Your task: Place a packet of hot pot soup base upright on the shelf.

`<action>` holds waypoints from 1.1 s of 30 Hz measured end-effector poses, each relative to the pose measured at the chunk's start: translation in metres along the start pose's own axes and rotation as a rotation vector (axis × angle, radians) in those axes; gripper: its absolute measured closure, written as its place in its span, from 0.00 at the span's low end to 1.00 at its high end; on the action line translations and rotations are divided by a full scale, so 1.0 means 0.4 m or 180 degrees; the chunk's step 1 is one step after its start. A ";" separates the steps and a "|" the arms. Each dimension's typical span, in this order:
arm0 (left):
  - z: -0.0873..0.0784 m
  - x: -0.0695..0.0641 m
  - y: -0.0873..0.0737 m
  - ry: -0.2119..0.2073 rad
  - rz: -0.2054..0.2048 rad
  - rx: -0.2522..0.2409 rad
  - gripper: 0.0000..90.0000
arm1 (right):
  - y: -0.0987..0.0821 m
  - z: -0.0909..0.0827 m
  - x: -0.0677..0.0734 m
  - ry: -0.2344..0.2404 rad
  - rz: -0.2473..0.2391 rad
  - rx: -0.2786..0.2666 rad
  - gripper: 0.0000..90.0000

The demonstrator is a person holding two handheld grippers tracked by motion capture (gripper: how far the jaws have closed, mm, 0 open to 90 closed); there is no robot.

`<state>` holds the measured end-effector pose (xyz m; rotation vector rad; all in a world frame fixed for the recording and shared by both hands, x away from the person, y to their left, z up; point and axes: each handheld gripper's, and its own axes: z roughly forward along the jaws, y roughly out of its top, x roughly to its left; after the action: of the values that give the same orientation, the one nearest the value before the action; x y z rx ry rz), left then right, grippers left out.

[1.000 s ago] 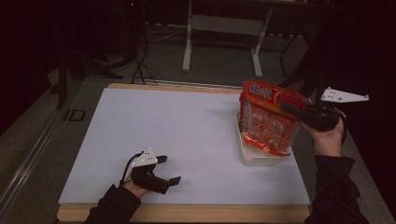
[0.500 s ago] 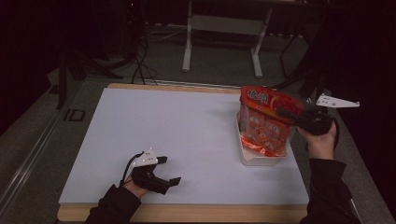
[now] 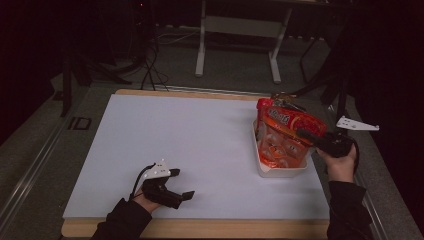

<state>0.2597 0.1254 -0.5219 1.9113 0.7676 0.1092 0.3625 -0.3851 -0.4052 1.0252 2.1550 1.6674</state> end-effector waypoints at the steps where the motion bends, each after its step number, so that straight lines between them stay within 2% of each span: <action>1: 0.000 0.000 0.000 -0.0001 0.0002 0.0000 0.03 | -0.004 -0.007 -0.004 -0.0033 0.0000 0.0005 1.00; 3: 0.000 0.000 0.000 -0.0002 -0.0008 -0.0006 0.03 | -0.006 -0.018 -0.006 -0.0134 -0.0024 0.0041 0.96; 5: 0.000 0.002 0.000 -0.0002 -0.0004 -0.0004 0.03 | -0.006 -0.027 -0.009 -0.0247 -0.0013 0.0057 0.78; 7: 0.000 0.003 -0.001 0.0003 -0.0008 0.0004 0.03 | -0.001 -0.036 -0.006 -0.0234 0.0059 -0.0031 0.76; 9: 0.000 0.004 -0.001 0.0008 -0.0007 0.0006 0.03 | 0.013 -0.042 0.005 -0.0251 0.0036 -0.0100 0.64; 11: 0.001 0.003 -0.002 -0.0004 -0.0011 0.0010 0.03 | 0.030 -0.049 0.016 -0.0284 0.0003 -0.0152 0.58; 13: 0.003 0.003 -0.003 -0.0009 -0.0023 0.0012 0.03 | 0.053 -0.057 0.030 -0.0288 -0.0014 -0.0276 0.53; 17: 0.004 0.004 -0.003 -0.0011 -0.0019 0.0007 0.03 | 0.103 -0.066 0.071 -0.0264 -0.0150 -0.0466 0.43; 20: 0.002 0.003 -0.002 -0.0010 -0.0007 -0.0002 0.03 | 0.140 -0.070 0.107 -0.0274 -0.0315 -0.0562 0.39; 23: 0.001 0.004 -0.002 -0.0005 -0.0001 -0.0004 0.03 | 0.168 -0.073 0.138 -0.0165 -0.0418 -0.0700 0.31; 25: 0.000 0.005 -0.002 0.0009 0.0018 0.0005 0.03 | 0.177 -0.069 0.155 -0.0017 -0.0411 -0.0733 0.23; 28: -0.002 0.007 -0.001 0.0008 -0.0001 -0.0015 0.03 | 0.174 -0.046 0.183 0.0080 -0.0424 -0.0641 0.15; 32: -0.001 0.006 -0.001 0.0005 0.0009 -0.0029 0.03 | 0.152 -0.005 0.213 0.0196 -0.0424 -0.0518 0.15; 33: -0.001 0.005 -0.001 0.0010 0.0021 -0.0022 0.03 | 0.143 0.010 0.221 0.0233 -0.0438 -0.0434 0.15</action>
<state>0.2611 0.1270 -0.5226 1.9077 0.7621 0.1188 0.3224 -0.3190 -0.3339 0.7721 2.0706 1.7833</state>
